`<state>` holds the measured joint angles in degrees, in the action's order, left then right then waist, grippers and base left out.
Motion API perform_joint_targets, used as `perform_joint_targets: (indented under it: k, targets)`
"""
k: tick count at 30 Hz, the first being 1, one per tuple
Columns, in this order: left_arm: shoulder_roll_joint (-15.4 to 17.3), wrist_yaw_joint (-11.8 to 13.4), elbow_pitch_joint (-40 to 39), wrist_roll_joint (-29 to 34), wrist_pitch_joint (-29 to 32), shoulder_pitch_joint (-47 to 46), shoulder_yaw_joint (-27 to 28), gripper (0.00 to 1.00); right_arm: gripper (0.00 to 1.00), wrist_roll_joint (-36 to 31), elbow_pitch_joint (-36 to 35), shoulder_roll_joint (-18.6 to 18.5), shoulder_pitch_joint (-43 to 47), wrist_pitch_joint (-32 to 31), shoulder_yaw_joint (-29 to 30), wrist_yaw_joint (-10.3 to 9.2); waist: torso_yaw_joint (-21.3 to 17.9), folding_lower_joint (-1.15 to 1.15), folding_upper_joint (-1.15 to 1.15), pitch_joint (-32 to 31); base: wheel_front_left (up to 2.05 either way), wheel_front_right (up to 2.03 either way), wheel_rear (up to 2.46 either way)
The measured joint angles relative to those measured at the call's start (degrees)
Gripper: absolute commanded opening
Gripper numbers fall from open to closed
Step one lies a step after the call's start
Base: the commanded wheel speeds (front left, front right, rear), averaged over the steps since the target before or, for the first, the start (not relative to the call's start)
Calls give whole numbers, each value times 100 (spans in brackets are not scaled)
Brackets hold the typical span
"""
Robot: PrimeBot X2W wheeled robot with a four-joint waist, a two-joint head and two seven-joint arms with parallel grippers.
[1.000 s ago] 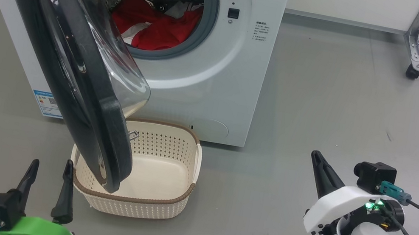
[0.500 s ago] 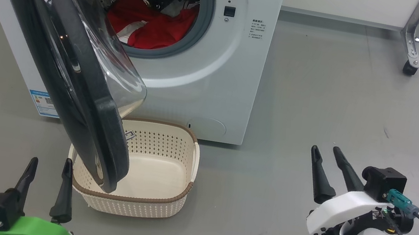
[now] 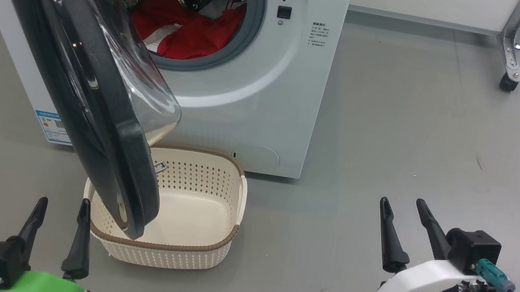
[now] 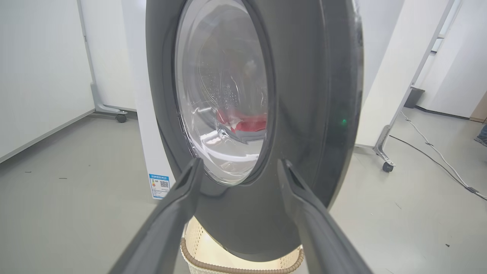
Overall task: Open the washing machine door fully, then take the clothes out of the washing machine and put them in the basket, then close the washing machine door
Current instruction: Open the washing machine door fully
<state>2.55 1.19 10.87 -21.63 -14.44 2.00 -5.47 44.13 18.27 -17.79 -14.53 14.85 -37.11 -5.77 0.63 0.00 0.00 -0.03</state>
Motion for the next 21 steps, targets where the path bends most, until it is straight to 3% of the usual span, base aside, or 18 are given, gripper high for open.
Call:
perform_joint_targets:
  k: [21]
  targets:
    - [-1,-48,2,-11,0,61,-16,100,100,-457,-409,288,548,0,536,-43,-60,0,0,-1,0,0,0]
